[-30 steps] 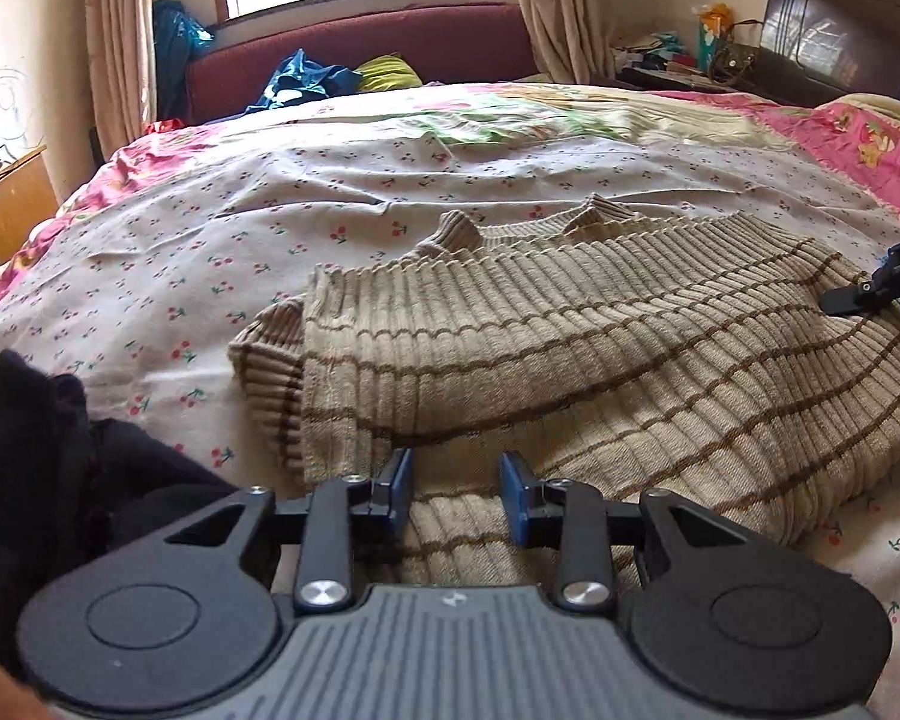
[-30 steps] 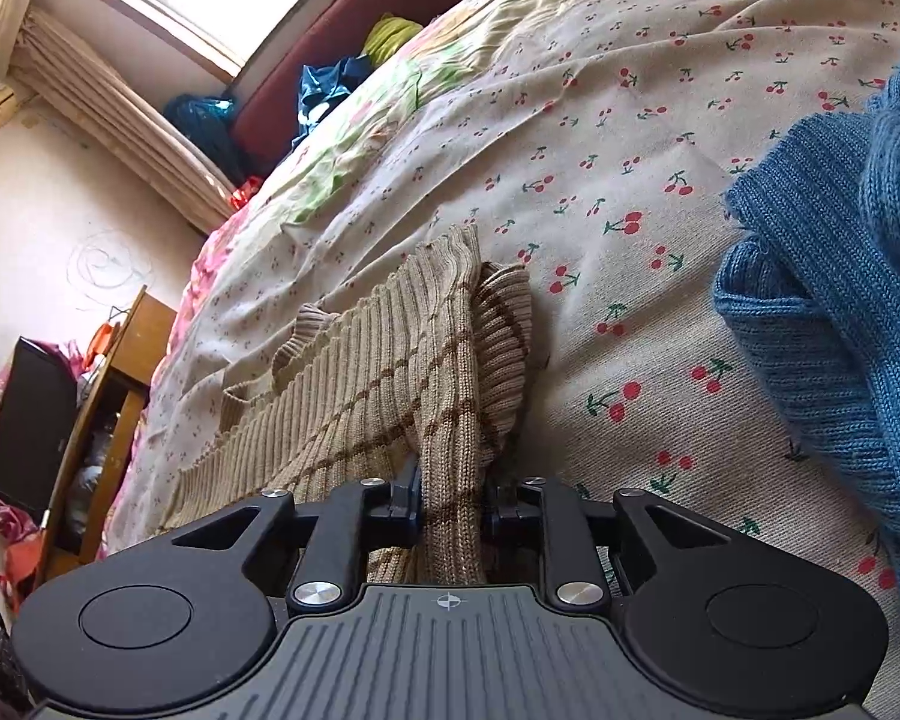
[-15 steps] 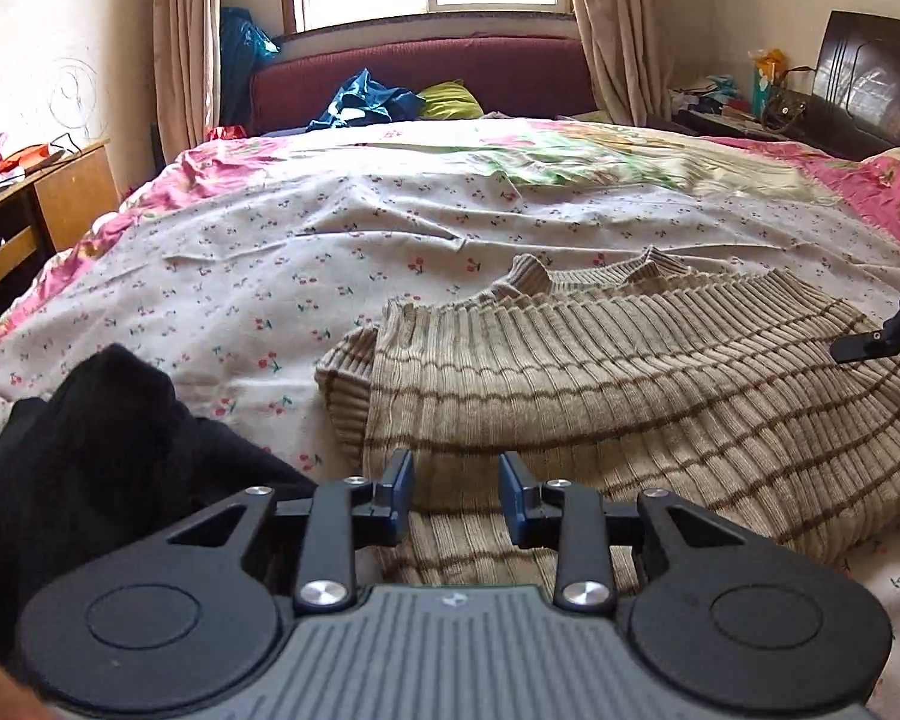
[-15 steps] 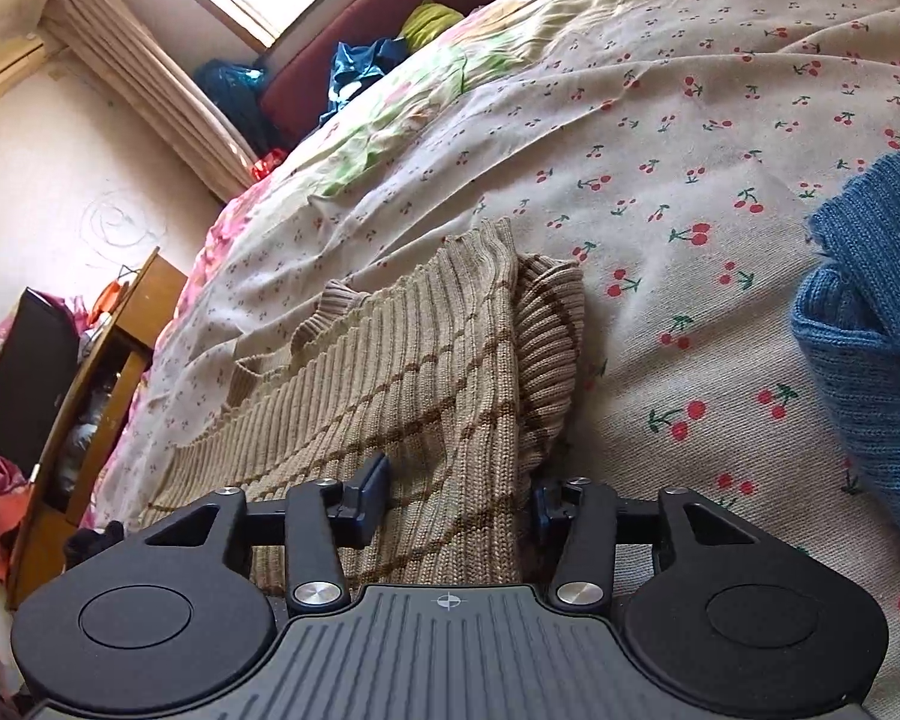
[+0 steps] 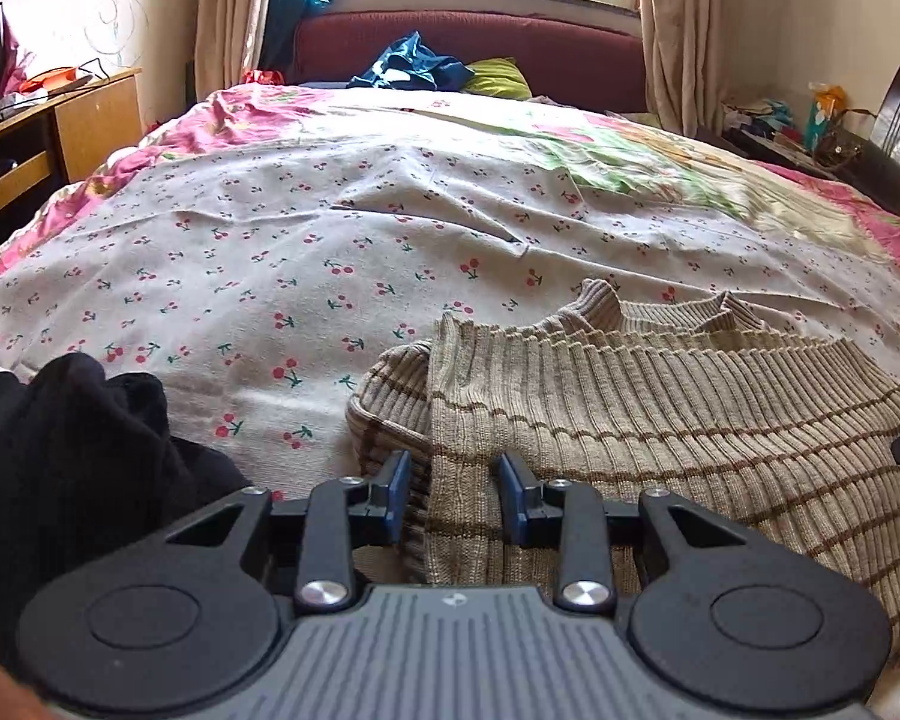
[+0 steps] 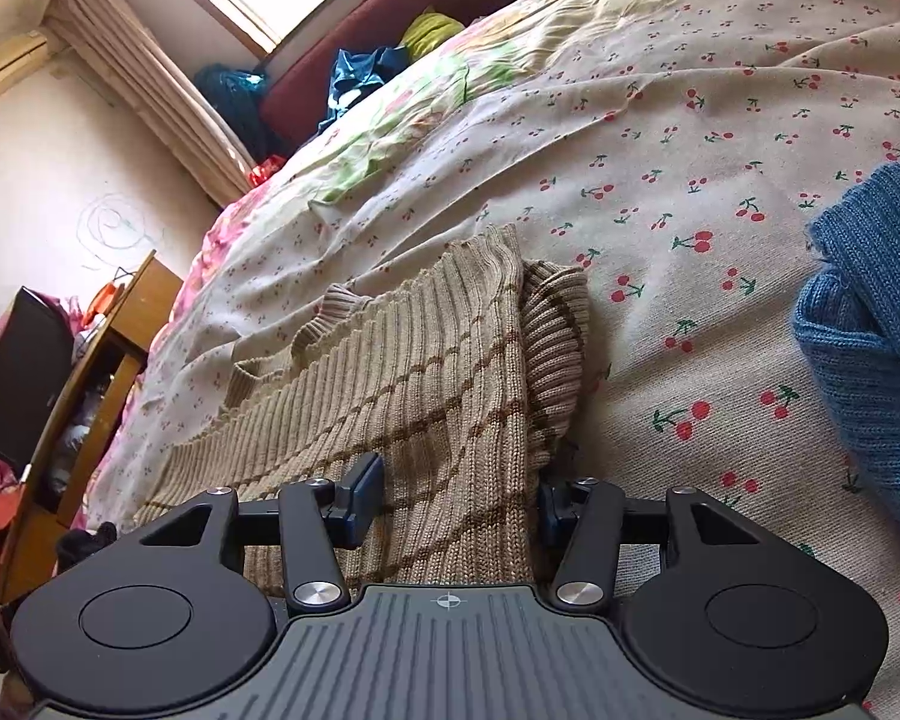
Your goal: Fold small clothes
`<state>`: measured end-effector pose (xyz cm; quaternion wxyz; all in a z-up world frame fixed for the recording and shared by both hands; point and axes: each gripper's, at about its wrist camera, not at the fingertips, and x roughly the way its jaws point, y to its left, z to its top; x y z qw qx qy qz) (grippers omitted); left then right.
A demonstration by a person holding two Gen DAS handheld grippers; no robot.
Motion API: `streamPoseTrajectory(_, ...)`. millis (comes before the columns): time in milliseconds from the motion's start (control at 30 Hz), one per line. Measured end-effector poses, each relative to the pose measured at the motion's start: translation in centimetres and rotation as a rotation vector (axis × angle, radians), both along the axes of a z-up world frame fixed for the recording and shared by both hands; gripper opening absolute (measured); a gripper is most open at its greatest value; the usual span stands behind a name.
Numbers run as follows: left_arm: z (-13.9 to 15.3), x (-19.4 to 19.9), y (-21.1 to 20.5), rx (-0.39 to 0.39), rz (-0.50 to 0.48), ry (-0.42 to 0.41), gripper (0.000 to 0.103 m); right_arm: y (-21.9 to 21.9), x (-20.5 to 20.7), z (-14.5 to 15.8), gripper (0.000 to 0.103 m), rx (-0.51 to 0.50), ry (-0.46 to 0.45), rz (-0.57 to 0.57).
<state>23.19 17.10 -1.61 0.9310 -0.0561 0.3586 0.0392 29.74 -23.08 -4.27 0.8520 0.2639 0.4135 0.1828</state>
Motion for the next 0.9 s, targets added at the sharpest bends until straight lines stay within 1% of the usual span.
streamPoseTrajectory(67, -0.1, 0.2, 0.5, -0.049, 0.014, 0.015, 0.043, 0.0, 0.0, 0.0, 0.05, 0.004, 0.0, -0.007)
streamPoseTrajectory(133, 0.1, 0.1, 1.5, -0.123, 0.038, 0.021, 0.037, 0.0, -0.1, 0.0, 0.05, 0.004, -0.001, -0.008)
streamPoseTrajectory(167, 0.2, 0.0, 1.7, -0.138, 0.041, 0.019, 0.036, 0.0, -0.1, 0.0, 0.05, -0.001, -0.003, -0.006)
streamPoseTrajectory(200, 0.4, -0.1, 1.7, -0.137, 0.035, 0.017, 0.033, 0.1, -0.2, 0.1, 0.05, -0.008, -0.006, -0.004)
streamPoseTrajectory(267, 0.5, -0.3, 1.6, -0.13, 0.015, 0.021, 0.031, 0.4, -0.2, 0.2, 0.05, -0.028, -0.016, 0.004)
streamPoseTrajectory(333, 0.3, -0.1, 1.6, -0.144, 0.014, 0.029, 0.028, 0.5, -0.2, 0.2, 0.05, -0.031, -0.017, 0.004)
streamPoseTrajectory(433, 0.0, 0.6, 1.6, -0.15, 0.024, 0.037, 0.026, 0.4, -0.2, 0.1, 0.05, -0.02, -0.014, -0.006)
streamPoseTrajectory(533, 0.3, 0.4, 2.0, -0.128, 0.061, 0.016, 0.023, 0.4, -0.2, 0.3, 0.05, -0.024, -0.012, -0.007)
streamPoseTrajectory(633, 0.7, -0.9, 3.0, -0.12, 0.118, -0.024, 0.023, 0.6, -0.3, 0.6, 0.05, -0.037, -0.02, -0.004)
streamPoseTrajectory(667, 0.7, -1.2, 3.2, -0.105, 0.131, -0.026, 0.023, 0.9, -0.4, 0.8, 0.05, -0.051, -0.029, 0.0)
streamPoseTrajectory(767, -0.3, -1.5, 3.1, -0.099, 0.134, -0.002, 0.023, 1.5, -0.6, 0.8, 0.05, -0.089, -0.046, 0.004)
streamPoseTrajectory(833, -0.8, -0.9, 2.8, -0.084, 0.134, 0.02, 0.027, 1.4, -0.4, 0.4, 0.05, -0.079, -0.034, 0.0)
streamPoseTrajectory(900, -0.2, -0.6, 2.1, -0.043, 0.146, -0.002, 0.029, 0.9, 0.0, 0.0, 0.05, -0.047, -0.013, -0.01)
